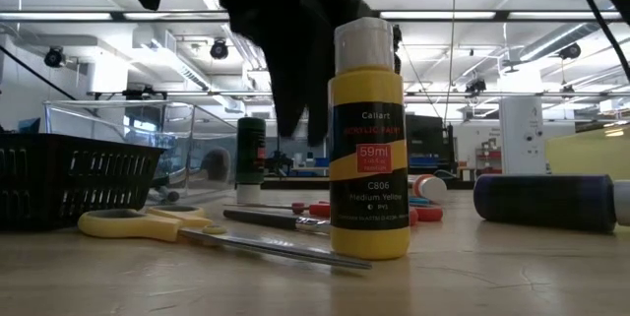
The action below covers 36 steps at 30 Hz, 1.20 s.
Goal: Pick & Place Paint Supplies
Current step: Put the eyeshadow brush into the transparent bin
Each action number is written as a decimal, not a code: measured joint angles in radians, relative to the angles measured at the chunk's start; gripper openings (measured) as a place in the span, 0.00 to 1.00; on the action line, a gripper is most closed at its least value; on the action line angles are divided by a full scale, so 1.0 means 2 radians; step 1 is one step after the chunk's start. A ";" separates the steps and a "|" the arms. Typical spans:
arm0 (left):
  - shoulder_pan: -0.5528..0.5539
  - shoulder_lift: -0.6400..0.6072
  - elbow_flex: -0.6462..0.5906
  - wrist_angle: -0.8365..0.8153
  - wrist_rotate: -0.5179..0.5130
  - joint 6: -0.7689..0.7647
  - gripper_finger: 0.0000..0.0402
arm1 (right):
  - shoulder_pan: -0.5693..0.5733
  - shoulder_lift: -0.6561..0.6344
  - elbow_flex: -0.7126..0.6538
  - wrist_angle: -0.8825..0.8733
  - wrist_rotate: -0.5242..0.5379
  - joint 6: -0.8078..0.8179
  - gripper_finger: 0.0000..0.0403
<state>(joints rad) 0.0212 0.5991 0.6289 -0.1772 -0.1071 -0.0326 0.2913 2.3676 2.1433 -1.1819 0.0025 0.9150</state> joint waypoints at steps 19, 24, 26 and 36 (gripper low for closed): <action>0.000 0.000 0.000 0.002 0.000 0.001 0.14 | -0.009 0.010 -0.008 0.015 -0.055 -0.003 0.36; 0.000 0.000 0.000 0.005 0.000 0.001 0.14 | -0.010 0.010 -0.013 0.032 -0.055 -0.002 0.36; 0.000 0.000 0.000 0.005 0.000 0.001 0.14 | -0.010 0.010 -0.014 0.033 -0.054 -0.001 0.36; 0.000 0.000 0.000 0.005 0.000 0.001 0.14 | -0.004 0.010 -0.056 0.067 -0.055 0.018 0.36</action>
<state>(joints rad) 0.0212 0.5991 0.6289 -0.1680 -0.1074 -0.0311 0.2825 2.3882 2.0306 -1.0471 -0.1070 0.9503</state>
